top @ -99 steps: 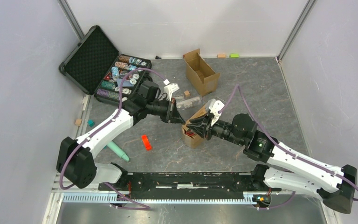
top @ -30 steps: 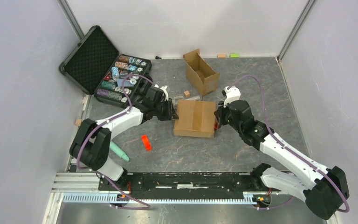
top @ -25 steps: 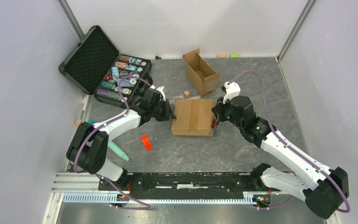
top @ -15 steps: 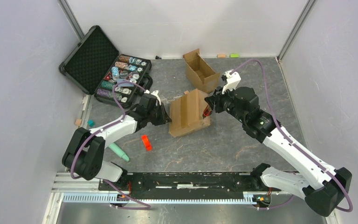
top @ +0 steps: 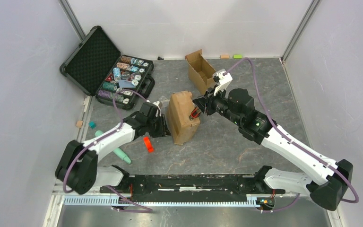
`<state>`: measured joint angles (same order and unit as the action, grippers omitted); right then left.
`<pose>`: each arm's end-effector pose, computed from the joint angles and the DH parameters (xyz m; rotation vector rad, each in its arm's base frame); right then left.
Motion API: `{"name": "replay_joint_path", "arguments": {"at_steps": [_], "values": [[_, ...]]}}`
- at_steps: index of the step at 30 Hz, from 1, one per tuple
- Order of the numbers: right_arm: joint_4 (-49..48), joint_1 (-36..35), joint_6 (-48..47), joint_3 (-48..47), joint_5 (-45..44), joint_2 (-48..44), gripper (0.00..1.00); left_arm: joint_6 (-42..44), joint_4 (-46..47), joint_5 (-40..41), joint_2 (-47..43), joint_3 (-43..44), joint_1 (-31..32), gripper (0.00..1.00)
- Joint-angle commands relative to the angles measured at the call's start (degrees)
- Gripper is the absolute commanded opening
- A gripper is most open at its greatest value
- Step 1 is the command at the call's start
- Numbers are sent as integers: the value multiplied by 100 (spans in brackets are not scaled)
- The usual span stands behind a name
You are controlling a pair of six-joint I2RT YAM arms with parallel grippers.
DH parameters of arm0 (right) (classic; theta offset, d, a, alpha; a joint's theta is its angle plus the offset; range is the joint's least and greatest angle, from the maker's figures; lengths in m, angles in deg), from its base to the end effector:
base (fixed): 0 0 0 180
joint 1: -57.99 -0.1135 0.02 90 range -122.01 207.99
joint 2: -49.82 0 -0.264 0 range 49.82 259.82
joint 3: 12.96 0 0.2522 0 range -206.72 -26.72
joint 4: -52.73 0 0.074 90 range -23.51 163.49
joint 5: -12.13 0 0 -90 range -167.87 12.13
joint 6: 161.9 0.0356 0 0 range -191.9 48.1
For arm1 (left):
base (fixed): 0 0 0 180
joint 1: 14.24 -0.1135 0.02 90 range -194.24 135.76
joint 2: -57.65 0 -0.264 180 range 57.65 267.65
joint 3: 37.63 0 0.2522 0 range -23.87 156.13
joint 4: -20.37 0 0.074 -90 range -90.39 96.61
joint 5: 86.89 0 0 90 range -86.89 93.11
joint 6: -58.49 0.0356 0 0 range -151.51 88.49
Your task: Unpack the express box
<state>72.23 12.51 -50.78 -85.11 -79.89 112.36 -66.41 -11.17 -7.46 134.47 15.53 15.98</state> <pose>0.1796 0.1808 0.3710 -0.3567 1.7800 0.8111 0.2153 -0.1330 0.1798 -0.0315 2.6518 -0.6538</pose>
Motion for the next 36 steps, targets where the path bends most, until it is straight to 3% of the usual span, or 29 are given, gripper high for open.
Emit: {"name": "replay_joint_path", "arguments": {"at_steps": [1, 4, 7, 12, 20, 26, 36], "values": [[210, -116, 2, -130, -188, 78, 0, 254, -752, 230, -886, 388, -123, 39], [200, -193, 12, -178, -211, 126, 0, 259, -1142, 174, -1408, 726, -195, 47], [167, -291, 27, -244, -216, 199, 0, 124, -1250, 58, -1802, 1200, -206, 63], [117, -439, 55, -300, -308, 295, 0, 101, -1003, -60, -1494, 1904, -202, 78], [170, -627, 53, -548, -312, 431, 0, 689, -627, 304, -219, 2432, -208, 84], [195, -769, 31, -774, -221, 574, 0, 1139, -745, 26, 63, 2591, -174, 88], [187, -892, -208, -1188, 48, 800, 0, 1941, -992, -2132, 710, 2707, 14, 83]]}}
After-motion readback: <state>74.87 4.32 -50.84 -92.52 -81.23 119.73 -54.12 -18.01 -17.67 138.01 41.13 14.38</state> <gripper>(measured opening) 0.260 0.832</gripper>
